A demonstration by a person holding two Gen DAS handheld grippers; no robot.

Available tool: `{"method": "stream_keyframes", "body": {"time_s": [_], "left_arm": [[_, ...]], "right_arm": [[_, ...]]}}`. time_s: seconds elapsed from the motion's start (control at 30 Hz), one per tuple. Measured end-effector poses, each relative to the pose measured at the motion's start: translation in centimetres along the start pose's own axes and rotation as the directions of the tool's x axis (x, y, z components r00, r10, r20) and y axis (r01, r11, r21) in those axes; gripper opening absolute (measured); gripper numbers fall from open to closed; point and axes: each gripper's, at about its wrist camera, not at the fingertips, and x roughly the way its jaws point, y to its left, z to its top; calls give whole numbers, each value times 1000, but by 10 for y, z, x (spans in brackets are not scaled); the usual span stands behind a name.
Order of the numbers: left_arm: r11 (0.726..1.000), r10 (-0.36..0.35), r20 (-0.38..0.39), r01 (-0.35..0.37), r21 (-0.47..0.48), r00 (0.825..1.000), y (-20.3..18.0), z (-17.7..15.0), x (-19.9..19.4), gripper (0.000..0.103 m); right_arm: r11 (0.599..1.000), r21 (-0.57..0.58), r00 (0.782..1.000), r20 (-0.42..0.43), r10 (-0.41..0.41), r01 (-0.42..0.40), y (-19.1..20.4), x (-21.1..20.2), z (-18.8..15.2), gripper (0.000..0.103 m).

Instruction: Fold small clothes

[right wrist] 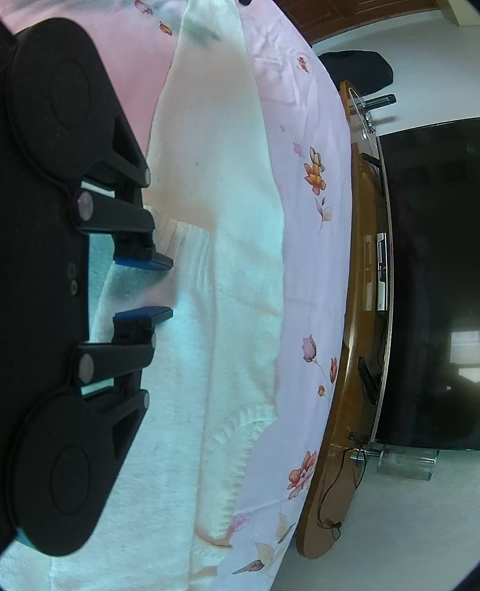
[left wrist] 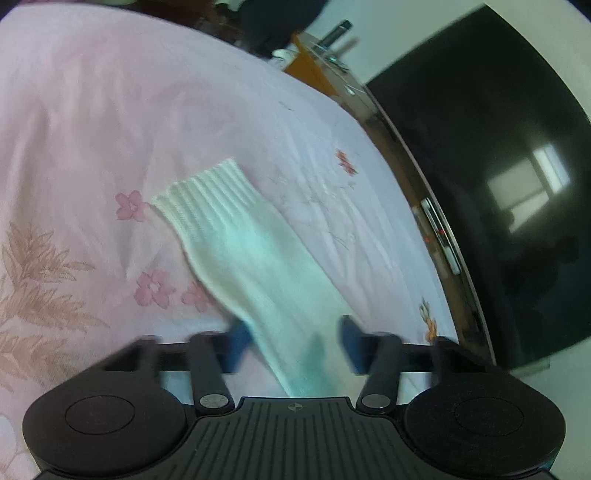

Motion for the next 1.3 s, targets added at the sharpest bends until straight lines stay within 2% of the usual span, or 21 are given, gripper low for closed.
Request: {"method": "stream_keyframes", "body": {"time_s": [0.1,0.13,0.17,0.23,0.3,0.33,0.37,0.43,0.57,0.67,0.73,0.87,0.9,0.97,1.03,1.1,1.13,1.17,1.23,1.27,1.3], "left_arm": [[1000,1,14,-1,-4,1000,-1,4,4,38],[1000,6,20,-6,-2,1000,-3,5,5,31],[1000,21,23,-21,8,1000,-5,5,6,3],[999,27,21,-28,25,999,-9,5,6,2],[996,26,50,-30,84,998,-20,4,1,2],[993,11,67,-19,120,998,-28,4,-4,2],[988,-7,83,-6,156,997,-38,4,-8,2],[963,-54,120,20,268,991,-64,-2,-19,2],[873,-204,70,149,465,976,-129,-34,-35,2],[780,-301,-76,291,555,951,-175,-84,-41,2],[713,-328,-207,386,586,922,-199,-129,-39,2],[612,-288,-429,509,606,856,-221,-223,-32,2],[586,-245,-477,521,620,844,-224,-245,-28,3],[557,-147,-554,531,638,819,-225,-278,-18,3],[521,-80,-558,512,683,826,-227,-295,-18,3],[496,-82,-550,513,701,831,-227,-300,-30,3],[498,-94,-551,519,695,829,-228,-296,-35,3],[509,-112,-554,527,681,825,-229,-289,-39,7],[554,-155,-529,517,653,834,-231,-271,-47,40],[573,-171,-502,500,650,848,-226,-264,-55,77],[587,-190,-462,478,653,866,-223,-256,-61,94]], "right_arm": [[1000,3,1000,3,8,-8,-2,-3,1,24],[1000,1,1000,5,8,-8,-2,-4,1,24],[1000,0,1000,10,6,-6,-3,-6,1,24],[1000,0,999,32,-4,4,-4,-10,2,24],[999,-25,1000,20,-23,24,-3,-7,-1,26],[999,-39,1000,-5,-26,26,-2,-1,-3,27],[998,-55,1000,11,-29,30,-1,0,-6,27],[997,-65,1000,13,-29,30,0,-2,-6,27],[1000,23,1000,8,17,-17,-15,-10,-4,26],[998,55,1000,21,6,-7,-30,-22,-5,26],[997,77,999,36,-14,11,-44,-34,-7,26],[989,136,996,60,-62,53,-85,-62,-16,26],[987,148,995,61,-77,67,-94,-67,-19,26],[981,176,995,46,-92,83,-115,-76,-29,28],[976,205,996,19,-84,78,-131,-80,-38,30],[970,231,997,7,-82,78,-144,-85,-47,31],[968,242,997,6,-78,74,-147,-87,-50,32],[965,252,998,9,-70,65,-150,-89,-53,34],[965,258,998,17,-60,53,-149,-92,-55,42],[968,246,998,25,-52,45,-145,-91,-53,43],[973,227,998,33,-45,36,-139,-94,-53,44]]}}
